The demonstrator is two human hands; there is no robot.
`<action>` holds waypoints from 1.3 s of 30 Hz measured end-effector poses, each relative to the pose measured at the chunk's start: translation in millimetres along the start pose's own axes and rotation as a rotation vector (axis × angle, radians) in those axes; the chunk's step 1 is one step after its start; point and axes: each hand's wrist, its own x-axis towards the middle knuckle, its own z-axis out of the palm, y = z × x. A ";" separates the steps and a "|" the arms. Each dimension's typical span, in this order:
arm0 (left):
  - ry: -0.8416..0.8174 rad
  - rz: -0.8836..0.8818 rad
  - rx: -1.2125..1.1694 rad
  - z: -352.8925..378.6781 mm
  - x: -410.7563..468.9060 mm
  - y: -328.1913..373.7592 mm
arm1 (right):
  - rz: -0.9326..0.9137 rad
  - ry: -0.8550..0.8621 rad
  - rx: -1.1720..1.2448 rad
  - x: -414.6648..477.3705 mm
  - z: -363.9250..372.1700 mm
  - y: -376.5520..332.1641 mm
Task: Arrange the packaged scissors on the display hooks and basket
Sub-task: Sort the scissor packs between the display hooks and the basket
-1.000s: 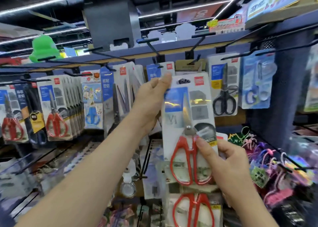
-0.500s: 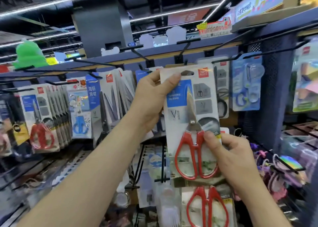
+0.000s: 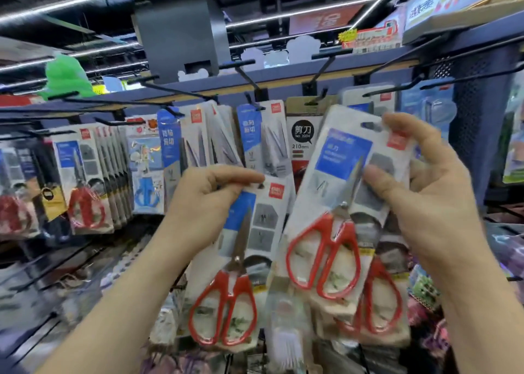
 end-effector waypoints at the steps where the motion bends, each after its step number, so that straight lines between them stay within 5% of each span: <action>1: -0.009 -0.037 -0.049 0.5 -2.9 -0.1 | 0.033 -0.046 0.045 -1.4 6.9 -3.1; 8: 0.028 -0.102 -0.308 0.2 -22.4 10.0 | 0.227 -0.208 -0.004 -16.6 50.0 16.5; 18: 0.292 -0.178 -0.346 -17.8 -38.9 -5.1 | 0.335 -0.375 0.216 -21.6 70.5 35.4; 24: 0.358 -0.190 -0.324 -50.0 -48.0 -18.6 | -0.003 -0.384 -0.138 -24.8 87.2 32.5; 31: 0.514 -0.120 -0.105 -108.5 -58.9 -44.9 | 0.100 -0.415 -0.215 -19.7 128.8 34.5; 39: 0.491 -0.191 -0.377 -164.3 -57.0 -66.1 | 0.068 -0.602 -0.205 -32.2 233.6 33.0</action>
